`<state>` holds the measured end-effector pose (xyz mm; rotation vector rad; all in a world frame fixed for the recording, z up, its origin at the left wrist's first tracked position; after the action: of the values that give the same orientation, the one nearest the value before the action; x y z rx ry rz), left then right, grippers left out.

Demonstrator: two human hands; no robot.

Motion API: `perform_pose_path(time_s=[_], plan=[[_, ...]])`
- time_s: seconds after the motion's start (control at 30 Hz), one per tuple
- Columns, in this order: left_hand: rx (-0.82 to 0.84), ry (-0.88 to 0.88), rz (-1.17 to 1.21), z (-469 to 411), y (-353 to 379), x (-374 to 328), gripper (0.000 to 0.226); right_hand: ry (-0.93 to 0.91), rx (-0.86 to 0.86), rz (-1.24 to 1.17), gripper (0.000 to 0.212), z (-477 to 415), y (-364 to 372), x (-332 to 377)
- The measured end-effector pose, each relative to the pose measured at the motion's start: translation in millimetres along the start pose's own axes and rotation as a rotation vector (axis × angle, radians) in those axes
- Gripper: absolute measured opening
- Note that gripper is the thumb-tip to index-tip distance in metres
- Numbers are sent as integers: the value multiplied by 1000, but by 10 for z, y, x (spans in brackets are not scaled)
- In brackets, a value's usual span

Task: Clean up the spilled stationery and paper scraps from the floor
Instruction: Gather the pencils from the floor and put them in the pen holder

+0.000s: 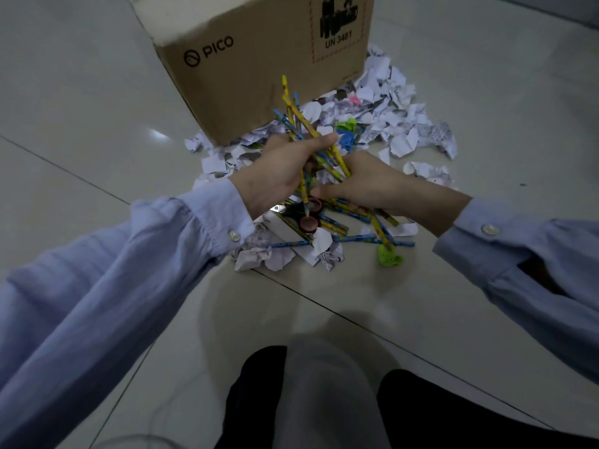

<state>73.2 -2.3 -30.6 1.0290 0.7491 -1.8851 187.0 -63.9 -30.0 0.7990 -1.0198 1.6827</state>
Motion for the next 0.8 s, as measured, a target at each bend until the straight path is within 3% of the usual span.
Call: perform_pose_path(time_s=[0.17, 0.33, 0.47, 0.67, 0.8], plan=[[-30, 3, -54, -85, 19, 46, 21, 56, -8, -129, 27, -7, 41, 0], [-22, -7, 19, -114, 54, 26, 13, 69, -5, -156, 27, -21, 40, 3], [-17, 15, -10, -138, 37, -13, 21, 81, -1, -143, 20, -32, 21, -33], [-90, -35, 11, -194, -68, -55, 23, 66, 74, -91, 21, -16, -14, -82], [-122, -38, 106, -210, -151, -103, 23, 136, 99, -94, 35, -23, -35, -169]])
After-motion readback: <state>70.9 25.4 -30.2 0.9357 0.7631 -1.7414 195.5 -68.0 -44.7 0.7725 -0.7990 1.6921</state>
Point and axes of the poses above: each hand's wrist, its own z-axis away from the middle knuckle, its own y-axis out of the palm, x = y × z, the point moved 2 cm from there along -z, towards the middle knuckle, and after that the axes turned 14 degrees about -z, right-handed, at the moved point
